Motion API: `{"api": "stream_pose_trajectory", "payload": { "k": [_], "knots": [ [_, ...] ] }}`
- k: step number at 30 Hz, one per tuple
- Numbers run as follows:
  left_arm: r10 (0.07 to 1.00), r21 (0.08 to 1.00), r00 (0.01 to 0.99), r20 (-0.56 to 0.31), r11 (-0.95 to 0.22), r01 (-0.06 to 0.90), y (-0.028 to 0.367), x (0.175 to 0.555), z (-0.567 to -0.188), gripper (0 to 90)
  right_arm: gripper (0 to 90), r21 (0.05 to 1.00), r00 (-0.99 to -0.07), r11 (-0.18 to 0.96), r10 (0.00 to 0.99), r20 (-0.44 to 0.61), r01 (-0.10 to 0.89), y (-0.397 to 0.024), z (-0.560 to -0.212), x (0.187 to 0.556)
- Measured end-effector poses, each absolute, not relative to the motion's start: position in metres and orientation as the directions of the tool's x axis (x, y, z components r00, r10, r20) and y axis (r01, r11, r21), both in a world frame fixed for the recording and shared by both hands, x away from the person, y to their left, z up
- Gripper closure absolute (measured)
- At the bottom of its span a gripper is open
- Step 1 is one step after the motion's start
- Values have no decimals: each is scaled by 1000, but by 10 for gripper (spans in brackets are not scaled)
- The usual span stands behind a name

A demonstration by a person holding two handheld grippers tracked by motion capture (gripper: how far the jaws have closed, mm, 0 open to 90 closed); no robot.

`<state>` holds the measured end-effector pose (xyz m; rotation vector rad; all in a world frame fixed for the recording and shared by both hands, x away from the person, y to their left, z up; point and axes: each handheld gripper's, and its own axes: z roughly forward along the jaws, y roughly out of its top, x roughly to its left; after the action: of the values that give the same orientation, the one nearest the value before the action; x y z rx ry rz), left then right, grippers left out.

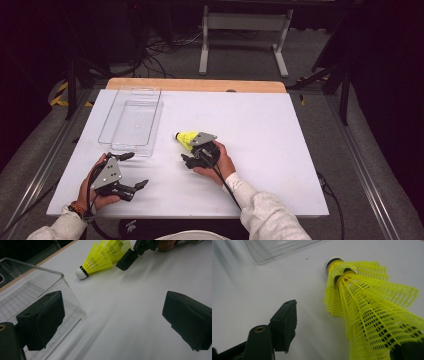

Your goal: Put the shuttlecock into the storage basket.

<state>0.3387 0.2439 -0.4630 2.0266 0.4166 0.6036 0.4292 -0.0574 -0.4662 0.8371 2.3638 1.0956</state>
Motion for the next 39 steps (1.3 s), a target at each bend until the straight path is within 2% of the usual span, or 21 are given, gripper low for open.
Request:
{"api": "stream_pose_trajectory", "payload": {
  "k": [3,9,14,16,17,22,27,39],
  "knots": [
    [510,865,823,248,-499,49,243,338,-464,51,421,792,-721,500,684,-113,350,-55,-466,431],
    [509,864,825,247,-500,50,243,339,-464,52,464,792,-677,486,725,-128,370,-47,-468,436],
    [506,861,825,250,-506,50,243,339,-464,52,581,798,-635,470,758,-147,376,-40,-469,437],
    [507,863,827,243,-502,55,243,339,-464,52,599,801,-630,463,763,-144,379,-39,-469,439],
    [508,862,825,245,-504,54,243,340,-464,52,712,800,-621,460,770,-144,384,-38,-469,441],
    [509,863,826,243,-503,56,244,340,-464,52,839,793,-619,488,763,-184,365,-34,-469,447],
    [508,862,827,240,-504,59,244,340,-465,51,872,802,-623,474,764,-169,363,-36,-467,452],
    [511,861,824,245,-505,58,244,339,-465,51,877,790,-667,479,735,-122,382,-54,-462,449]
  ]
}}
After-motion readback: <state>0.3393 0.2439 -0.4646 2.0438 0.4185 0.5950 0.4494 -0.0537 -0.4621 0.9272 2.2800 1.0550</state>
